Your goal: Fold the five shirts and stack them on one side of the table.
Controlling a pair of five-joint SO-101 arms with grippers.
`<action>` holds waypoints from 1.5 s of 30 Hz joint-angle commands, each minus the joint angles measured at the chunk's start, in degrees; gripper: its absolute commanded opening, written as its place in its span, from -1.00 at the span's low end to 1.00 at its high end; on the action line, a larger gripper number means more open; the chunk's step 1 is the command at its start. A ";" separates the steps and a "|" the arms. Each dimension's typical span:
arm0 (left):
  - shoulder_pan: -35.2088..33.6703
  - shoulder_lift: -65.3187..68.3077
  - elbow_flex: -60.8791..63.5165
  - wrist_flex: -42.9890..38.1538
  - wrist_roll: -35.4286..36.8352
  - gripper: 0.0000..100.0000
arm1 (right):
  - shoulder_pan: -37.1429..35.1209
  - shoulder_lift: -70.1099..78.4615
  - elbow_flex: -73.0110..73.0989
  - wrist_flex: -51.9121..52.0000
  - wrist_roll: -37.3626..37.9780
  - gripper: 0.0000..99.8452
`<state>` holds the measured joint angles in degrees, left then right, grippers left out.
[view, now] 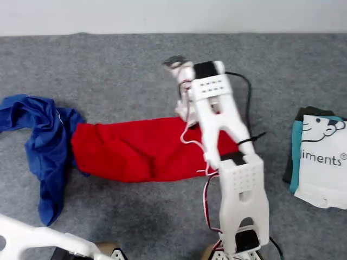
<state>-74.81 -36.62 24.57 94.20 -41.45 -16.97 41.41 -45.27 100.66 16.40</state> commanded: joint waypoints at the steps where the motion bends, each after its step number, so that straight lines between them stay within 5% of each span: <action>1: 0.26 -1.05 -0.22 0.53 -0.97 -0.99 | 4.35 -4.35 0.00 2.15 -7.30 -0.57; 9: 0.26 -1.05 -0.22 0.53 -4.40 -0.99 | 6.99 -0.40 0.00 -0.31 -15.74 -0.46; 21: 0.26 -1.05 -0.22 0.53 -4.40 -0.99 | 11.56 8.92 0.00 -0.40 -16.44 -0.46; 30: 0.26 -1.05 -0.22 0.53 -4.40 -0.99 | 10.42 15.34 0.00 -1.19 -15.91 -0.81; 38: 0.26 -1.05 -0.22 0.44 -4.40 -0.99 | 13.41 10.51 0.00 0.57 -11.08 -0.98; 45: 0.26 -1.05 -0.22 0.44 -4.40 -0.99 | 25.54 4.35 0.00 1.80 1.93 -0.98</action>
<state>-74.81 -36.62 24.57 94.20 -45.23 2.46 51.96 -45.27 100.48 12.35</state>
